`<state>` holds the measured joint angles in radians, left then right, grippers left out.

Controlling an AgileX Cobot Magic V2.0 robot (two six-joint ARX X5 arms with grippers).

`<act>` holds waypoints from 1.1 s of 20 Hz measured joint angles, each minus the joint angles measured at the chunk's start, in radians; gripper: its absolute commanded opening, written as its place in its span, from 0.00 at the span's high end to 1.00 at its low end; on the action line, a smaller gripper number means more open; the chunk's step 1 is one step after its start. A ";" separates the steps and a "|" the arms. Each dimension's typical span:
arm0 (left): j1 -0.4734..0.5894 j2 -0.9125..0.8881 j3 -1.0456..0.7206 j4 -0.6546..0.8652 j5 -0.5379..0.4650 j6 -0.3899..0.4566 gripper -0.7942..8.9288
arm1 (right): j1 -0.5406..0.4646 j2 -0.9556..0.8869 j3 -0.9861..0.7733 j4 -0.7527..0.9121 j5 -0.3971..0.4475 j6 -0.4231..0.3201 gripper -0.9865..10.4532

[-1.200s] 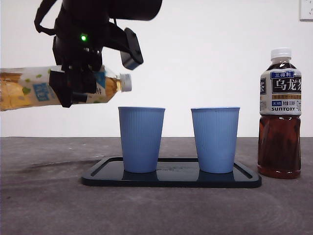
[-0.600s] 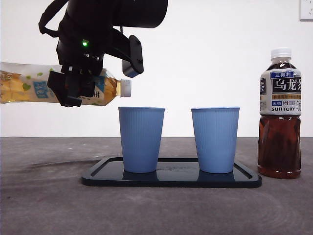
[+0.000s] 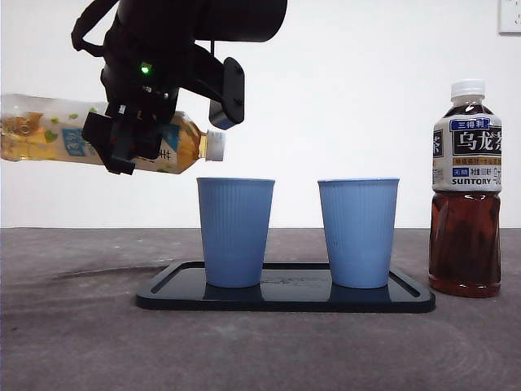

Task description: Pour the drink into the cup

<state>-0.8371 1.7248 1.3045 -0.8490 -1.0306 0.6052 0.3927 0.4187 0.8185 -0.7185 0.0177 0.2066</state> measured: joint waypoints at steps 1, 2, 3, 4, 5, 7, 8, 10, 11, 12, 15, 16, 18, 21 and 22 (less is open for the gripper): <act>-0.002 0.000 0.000 0.002 0.000 0.005 0.80 | 0.000 0.000 0.000 0.000 0.000 0.000 0.49; -0.002 0.000 0.000 0.003 0.000 0.007 0.80 | 0.000 0.000 0.000 0.000 0.000 0.000 0.49; -0.003 0.000 0.000 0.003 -0.002 0.007 0.80 | 0.000 0.000 0.000 0.000 0.000 0.000 0.49; -0.003 0.000 0.000 0.004 -0.005 0.007 0.80 | 0.000 0.000 0.000 0.000 0.000 0.000 0.49; -0.003 0.000 0.000 0.003 -0.012 0.005 0.80 | 0.000 0.000 0.000 0.000 0.000 0.000 0.49; -0.003 0.000 0.000 0.002 -0.024 -0.011 0.80 | 0.000 0.000 0.000 0.000 0.000 0.000 0.49; -0.003 0.000 0.000 -0.003 -0.031 -0.027 0.80 | 0.000 0.000 0.000 0.000 0.000 0.000 0.49; -0.003 0.000 0.000 -0.022 -0.038 -0.067 0.80 | 0.000 0.000 0.000 -0.003 0.000 0.000 0.49; -0.003 0.000 0.000 -0.030 -0.037 -0.093 0.80 | 0.000 0.000 0.000 -0.006 0.000 0.000 0.49; -0.003 0.000 0.000 -0.033 -0.036 -0.121 0.80 | 0.000 0.000 0.000 -0.009 0.000 0.000 0.49; -0.001 -0.014 0.000 -0.043 0.022 -0.217 0.80 | 0.000 0.000 0.000 -0.023 0.000 0.000 0.49; 0.001 -0.024 0.000 -0.047 0.055 -0.249 0.80 | 0.000 0.000 0.000 -0.027 0.000 0.000 0.49; 0.005 -0.053 0.000 -0.050 0.119 -0.320 0.80 | 0.000 0.000 0.000 -0.032 0.000 0.000 0.49; 0.027 -0.116 0.000 -0.048 0.212 -0.434 0.80 | 0.000 0.000 0.000 -0.033 0.000 0.000 0.49; 0.037 -0.137 0.000 -0.047 0.239 -0.463 0.80 | 0.000 0.000 0.000 -0.033 0.000 0.000 0.49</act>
<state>-0.7998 1.5875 1.3045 -0.8963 -0.7918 0.1417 0.3927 0.4187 0.8185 -0.7517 0.0177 0.2066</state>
